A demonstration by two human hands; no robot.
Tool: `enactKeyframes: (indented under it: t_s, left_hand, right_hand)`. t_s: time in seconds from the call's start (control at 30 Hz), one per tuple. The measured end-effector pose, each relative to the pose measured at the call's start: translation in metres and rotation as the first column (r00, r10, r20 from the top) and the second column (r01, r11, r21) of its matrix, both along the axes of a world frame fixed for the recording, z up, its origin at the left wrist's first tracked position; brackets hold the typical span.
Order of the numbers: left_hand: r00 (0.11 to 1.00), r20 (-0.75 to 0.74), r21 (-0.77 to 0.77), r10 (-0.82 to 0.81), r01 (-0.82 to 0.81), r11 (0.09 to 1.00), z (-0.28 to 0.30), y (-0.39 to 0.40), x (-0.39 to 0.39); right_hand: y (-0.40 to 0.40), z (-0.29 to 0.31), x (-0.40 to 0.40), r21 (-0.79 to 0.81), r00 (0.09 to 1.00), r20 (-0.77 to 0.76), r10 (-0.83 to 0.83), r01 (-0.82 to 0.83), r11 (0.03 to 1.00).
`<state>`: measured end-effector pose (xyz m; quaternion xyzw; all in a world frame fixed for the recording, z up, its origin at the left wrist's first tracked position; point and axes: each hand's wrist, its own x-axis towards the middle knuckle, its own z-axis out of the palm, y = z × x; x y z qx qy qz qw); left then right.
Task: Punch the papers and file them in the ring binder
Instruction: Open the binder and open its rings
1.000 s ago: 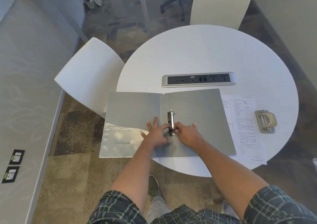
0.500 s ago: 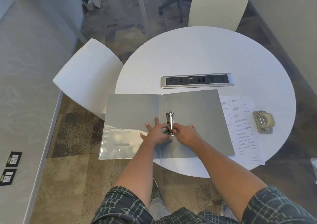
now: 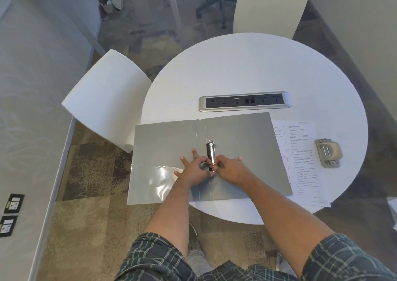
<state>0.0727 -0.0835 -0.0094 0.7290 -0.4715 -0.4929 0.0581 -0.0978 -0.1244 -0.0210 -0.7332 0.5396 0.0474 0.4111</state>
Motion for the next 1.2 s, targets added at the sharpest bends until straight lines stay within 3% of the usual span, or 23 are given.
enactKeyframes:
  t_s: [0.97, 1.2]
  left_hand:
    - [1.000, -0.014, -0.017, -0.007, 0.007, 1.000, -0.003, 0.000, 0.004]
    - [0.990, 0.132, -0.008, -0.045, 0.046, 0.999, -0.003, 0.002, -0.010]
  right_hand:
    - [-0.002, 0.001, -0.013, 0.013, 0.995, 0.055, 0.084, -0.085, 0.996]
    - [0.004, 0.007, -0.015, 0.010, 0.994, 0.056, 0.091, -0.092, 0.996]
